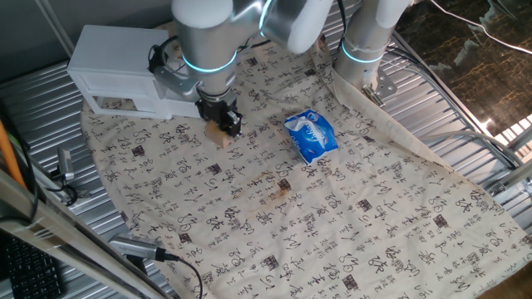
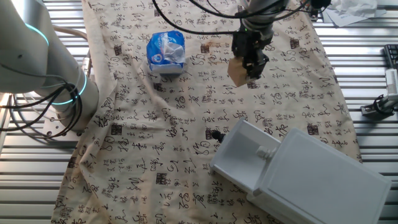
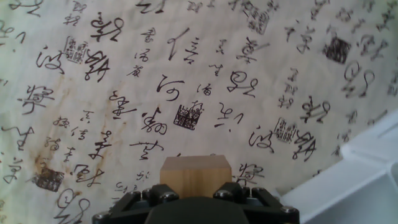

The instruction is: Put things in the drawer

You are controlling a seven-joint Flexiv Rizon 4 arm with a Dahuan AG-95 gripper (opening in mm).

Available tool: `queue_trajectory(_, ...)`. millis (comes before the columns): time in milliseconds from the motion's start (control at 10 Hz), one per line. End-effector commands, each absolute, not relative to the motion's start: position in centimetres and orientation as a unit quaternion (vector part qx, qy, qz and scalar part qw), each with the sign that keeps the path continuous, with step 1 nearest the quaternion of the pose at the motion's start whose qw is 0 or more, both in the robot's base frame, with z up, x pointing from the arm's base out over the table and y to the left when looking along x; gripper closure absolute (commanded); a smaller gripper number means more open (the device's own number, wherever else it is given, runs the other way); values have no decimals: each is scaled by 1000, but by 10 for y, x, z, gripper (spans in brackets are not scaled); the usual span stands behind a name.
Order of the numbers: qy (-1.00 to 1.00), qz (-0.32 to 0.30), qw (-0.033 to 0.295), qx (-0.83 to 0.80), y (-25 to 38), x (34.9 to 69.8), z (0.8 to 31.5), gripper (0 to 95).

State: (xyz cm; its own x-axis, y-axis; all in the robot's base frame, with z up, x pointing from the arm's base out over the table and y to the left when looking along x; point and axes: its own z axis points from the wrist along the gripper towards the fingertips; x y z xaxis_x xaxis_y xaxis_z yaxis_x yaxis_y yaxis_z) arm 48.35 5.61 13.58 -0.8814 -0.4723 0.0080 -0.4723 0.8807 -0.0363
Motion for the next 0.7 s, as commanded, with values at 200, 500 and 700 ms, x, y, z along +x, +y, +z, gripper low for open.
queue_trajectory(200,974,3,23,-225,56,481,138,950)
queue_trajectory(500,977,-4,29,-211,56,481,138,950)
queue_trajectory(700,976,-4,28,-215,56,481,138,950)
